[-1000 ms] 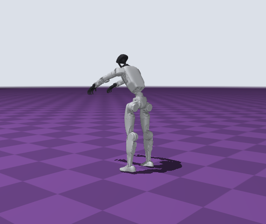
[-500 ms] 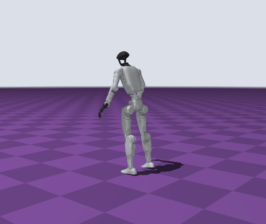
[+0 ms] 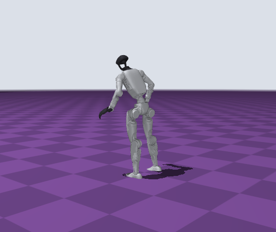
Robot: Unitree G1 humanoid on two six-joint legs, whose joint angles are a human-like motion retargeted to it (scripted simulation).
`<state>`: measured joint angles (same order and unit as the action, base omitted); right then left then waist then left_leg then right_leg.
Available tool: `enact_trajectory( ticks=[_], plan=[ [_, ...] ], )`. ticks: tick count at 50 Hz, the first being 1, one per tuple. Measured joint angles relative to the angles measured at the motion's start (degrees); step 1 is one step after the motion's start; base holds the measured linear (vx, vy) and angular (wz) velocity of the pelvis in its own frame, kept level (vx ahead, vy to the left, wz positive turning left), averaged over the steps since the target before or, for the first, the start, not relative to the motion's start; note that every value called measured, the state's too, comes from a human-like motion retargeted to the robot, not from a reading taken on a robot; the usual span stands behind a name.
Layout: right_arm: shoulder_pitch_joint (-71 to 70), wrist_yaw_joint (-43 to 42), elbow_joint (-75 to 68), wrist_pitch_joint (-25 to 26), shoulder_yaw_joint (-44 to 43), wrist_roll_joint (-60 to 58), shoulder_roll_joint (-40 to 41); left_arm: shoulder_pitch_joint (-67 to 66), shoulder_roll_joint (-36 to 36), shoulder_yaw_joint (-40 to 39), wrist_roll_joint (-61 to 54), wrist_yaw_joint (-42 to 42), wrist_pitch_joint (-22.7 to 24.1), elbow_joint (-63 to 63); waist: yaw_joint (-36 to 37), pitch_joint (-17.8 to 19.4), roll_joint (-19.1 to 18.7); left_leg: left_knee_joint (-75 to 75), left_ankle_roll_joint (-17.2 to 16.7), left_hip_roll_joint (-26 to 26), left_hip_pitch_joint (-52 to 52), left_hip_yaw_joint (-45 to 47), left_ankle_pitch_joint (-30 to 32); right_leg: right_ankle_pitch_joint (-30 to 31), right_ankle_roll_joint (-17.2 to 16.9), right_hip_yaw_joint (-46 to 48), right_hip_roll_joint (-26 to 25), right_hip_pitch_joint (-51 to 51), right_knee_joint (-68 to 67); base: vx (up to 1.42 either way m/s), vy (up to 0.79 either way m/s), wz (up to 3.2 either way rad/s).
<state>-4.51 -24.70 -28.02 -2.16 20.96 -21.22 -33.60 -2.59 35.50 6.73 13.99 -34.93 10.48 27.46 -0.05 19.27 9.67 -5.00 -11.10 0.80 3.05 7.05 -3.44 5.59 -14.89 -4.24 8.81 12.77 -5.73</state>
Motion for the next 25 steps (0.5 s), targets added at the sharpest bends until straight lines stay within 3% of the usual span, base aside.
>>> enact_trajectory(
  ticks=[8, 13, 15, 20, 25],
  plan=[
    [-15.37, 1.2, 4.18, 0.76, 7.42, -6.6, -4.32, 21.65, 6.54, 13.09, -1.09, 6.58, -1.8, -3.6, 1.56, 6.44, -1.74, 0.28, 0.34, -0.22, 3.17, -0.91, 1.6, -2.85, 2.67, 5.94, 0.56, 1.5, -0.44, -0.14, -0.03, 0.12],
    [-29.03, -1.11, 1.27, 4.46, 14.22, -6.24, -5.2, 37.71, 5.75, 21.82, -2.1, 11.66, -3.03, 0.22, 1.63, 10.44, -3.35, 0.0, -0.73, -0.81, 10.06, -1.75, 4.49, 2.18, 0.93, 7.27, 1.37, 6.22, 3.18, -0.19, -0.09, 0.19],
    [-32.15, -0.5, -0.4, 4.78, 16.36, -6.97, -4.62, 41.49, 3.74, 25.62, 0.21, 14.05, -3.1, 2.64, 1.23, 10.53, -4.56, 4.26, -3.79, 0.21, 14.8, -1.76, 3.12, 0.94, -0.11, 9.3, 1.09, 10.39, -1.19, -0.14, -0.19, 0.49],
    [-50.93, -1.91, -13.74, 7.44, 30.43, -9.8, -2.64, 55.75, -2.36, 33.42, -2.46, 14.21, -3.92, 13.6, -0.37, 10.53, -7.33, 6.08, -3.9, -0.34, 28.68, -2.78, 6.29, 4.02, -0.11, 10.59, 1.57, 23.81, -3.17, -0.23, -0.1, 0.36],
    [-74.68, -0.07, -35.47, 8.57, 48.1, -9.2, 5.54, 75.13, -6.76, 44.73, -8.74, 13.65, -2.95, 32.09, -2.86, 10.53, -8.23, 6.28, -3.9, -0.71, 45.71, -2.78, 11.32, 8.06, -0.11, 11.09, 1.73, 41.33, -4.68, -0.25, -0.08, 0.33]
  ],
)
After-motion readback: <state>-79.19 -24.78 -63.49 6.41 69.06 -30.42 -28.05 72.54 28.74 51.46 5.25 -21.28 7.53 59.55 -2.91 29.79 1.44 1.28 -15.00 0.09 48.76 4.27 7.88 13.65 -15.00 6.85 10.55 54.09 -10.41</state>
